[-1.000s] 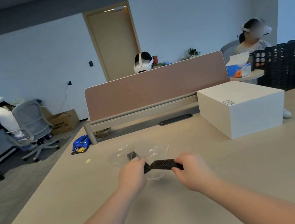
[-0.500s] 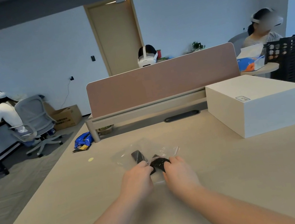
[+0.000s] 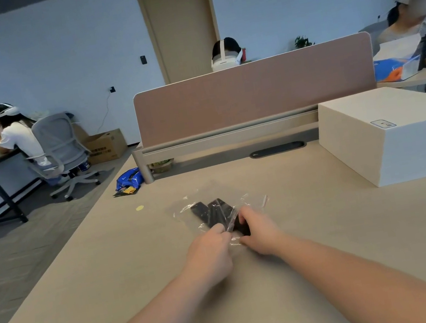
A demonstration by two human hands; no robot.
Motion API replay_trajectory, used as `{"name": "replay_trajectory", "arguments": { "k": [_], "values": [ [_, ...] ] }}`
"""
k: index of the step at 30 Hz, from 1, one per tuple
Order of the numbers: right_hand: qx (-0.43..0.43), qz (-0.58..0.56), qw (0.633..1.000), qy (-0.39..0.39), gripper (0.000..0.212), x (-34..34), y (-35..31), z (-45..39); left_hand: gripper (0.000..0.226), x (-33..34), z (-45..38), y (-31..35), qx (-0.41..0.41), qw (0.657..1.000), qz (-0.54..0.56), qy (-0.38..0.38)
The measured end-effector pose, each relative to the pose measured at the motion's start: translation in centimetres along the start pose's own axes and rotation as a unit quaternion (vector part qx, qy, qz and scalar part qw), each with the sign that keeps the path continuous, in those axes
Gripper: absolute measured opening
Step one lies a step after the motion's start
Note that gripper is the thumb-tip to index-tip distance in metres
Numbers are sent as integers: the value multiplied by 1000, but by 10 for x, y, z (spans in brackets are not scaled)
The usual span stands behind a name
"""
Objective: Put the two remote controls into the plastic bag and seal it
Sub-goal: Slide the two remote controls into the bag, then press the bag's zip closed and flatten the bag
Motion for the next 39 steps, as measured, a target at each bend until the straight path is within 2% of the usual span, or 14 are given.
{"name": "replay_trajectory", "arguments": {
  "k": [2,4,9,13,15,19,23,26,28,30,32,34,36,39],
  "values": [
    [5,23,1000,-8,31,0,4,0,25,2,-1,-2,-5,1000,2,-2],
    [4,48,999,-3,16,-1,5,2,25,4,-1,-2,-4,1000,2,-5],
    [-8,109,994,6,25,6,5,8,23,5,-1,0,6,1000,9,16],
    [-1,124,991,-44,45,14,8,10,25,8,-1,2,17,1000,6,14],
    [-4,125,991,-50,46,11,7,10,24,7,-1,2,21,1000,-1,12],
    [26,99,993,51,29,-20,10,17,26,3,4,3,23,999,13,23],
    [-10,86,978,189,38,-58,18,25,42,10,10,4,32,999,1,4],
    [-10,126,986,104,69,-58,31,24,24,13,13,5,36,999,-4,21],
    [-32,176,983,42,75,-51,35,25,20,10,17,6,56,997,-9,61],
    [-43,186,981,22,66,-46,41,25,40,6,20,7,82,993,-27,75],
    [-45,180,982,28,51,-42,47,23,75,9,20,-1,58,994,-70,63],
    [-44,180,982,28,39,-38,52,22,89,16,19,-14,25,995,-56,75],
    [-36,173,984,17,32,-34,58,21,82,22,18,-24,6,996,2,93],
    [-48,179,983,-14,29,-29,61,27,50,18,19,-24,19,994,-31,107]
  ]
}}
Point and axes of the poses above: each hand's wrist, its own z-axis away from the middle knuckle, its own x-axis out of the palm, y = z × x, the point moved 7 cm from there along -z, towards the middle knuckle, and after that the axes turned 5 degrees about y, right-handed, at the moved point
